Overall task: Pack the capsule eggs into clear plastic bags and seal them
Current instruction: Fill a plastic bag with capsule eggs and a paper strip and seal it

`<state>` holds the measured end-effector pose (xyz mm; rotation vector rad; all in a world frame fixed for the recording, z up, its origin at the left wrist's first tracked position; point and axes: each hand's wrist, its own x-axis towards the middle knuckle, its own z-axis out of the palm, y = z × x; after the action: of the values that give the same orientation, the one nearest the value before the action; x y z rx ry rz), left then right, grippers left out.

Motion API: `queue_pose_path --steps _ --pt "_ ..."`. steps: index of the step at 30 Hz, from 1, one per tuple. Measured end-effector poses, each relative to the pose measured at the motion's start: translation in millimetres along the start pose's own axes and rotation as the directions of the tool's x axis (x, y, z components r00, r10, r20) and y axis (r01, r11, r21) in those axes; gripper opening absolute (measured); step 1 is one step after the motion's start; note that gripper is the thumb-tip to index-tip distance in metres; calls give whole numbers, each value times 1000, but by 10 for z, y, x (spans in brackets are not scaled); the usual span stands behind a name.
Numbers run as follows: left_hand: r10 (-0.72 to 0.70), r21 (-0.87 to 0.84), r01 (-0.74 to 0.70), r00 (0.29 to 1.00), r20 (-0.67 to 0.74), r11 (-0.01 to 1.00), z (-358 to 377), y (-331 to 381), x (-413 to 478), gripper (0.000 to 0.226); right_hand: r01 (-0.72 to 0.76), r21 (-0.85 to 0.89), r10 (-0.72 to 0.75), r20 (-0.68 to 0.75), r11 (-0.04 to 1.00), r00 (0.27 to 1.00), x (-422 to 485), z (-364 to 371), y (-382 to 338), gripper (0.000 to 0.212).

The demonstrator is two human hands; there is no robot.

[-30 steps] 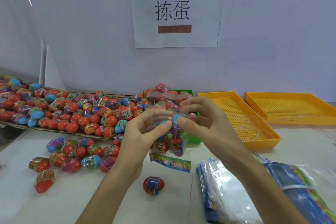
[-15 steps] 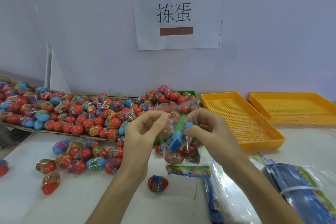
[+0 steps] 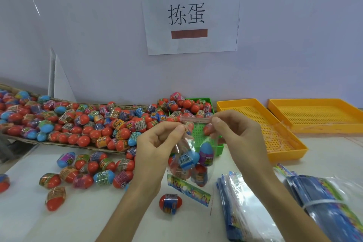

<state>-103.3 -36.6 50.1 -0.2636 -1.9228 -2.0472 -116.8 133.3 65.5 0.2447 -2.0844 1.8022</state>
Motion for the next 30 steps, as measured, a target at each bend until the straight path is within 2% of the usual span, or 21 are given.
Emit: queue_pose_path --steps 2,4,6,9,14,18,22,26,30 --pt "22 44 -22 1000 -7 999 0 7 -9 14 227 -258 -254 -74 939 964 -28 1 -11 16" --pt "52 91 -52 999 2 995 13 13 -26 14 444 -478 -524 -40 758 851 -50 2 -22 19" --pt "86 124 -87 996 18 988 36 17 -42 13 549 -553 -637 42 627 770 -78 16 -45 8" --pt "164 159 -169 985 49 973 59 23 -65 20 564 -566 -618 118 601 777 -101 56 -54 11" --pt "284 269 -294 956 74 917 79 38 -97 21 559 -568 -600 138 603 788 -95 21 -47 14" --pt "420 443 -430 899 128 787 62 43 -89 28 595 -575 -625 177 562 761 -101 14 -52 11" --pt "522 570 -536 828 208 623 41 -7 -84 21 630 -513 -601 248 583 759 -109 -2 -35 7" --pt "548 571 -598 787 284 563 55 -38 -93 21 635 -482 -586 271 604 764 -109 -30 -25 3" --pt "540 585 -615 776 328 529 69 -14 -101 27 661 -475 -604 293 581 741 -88 -47 -20 4"
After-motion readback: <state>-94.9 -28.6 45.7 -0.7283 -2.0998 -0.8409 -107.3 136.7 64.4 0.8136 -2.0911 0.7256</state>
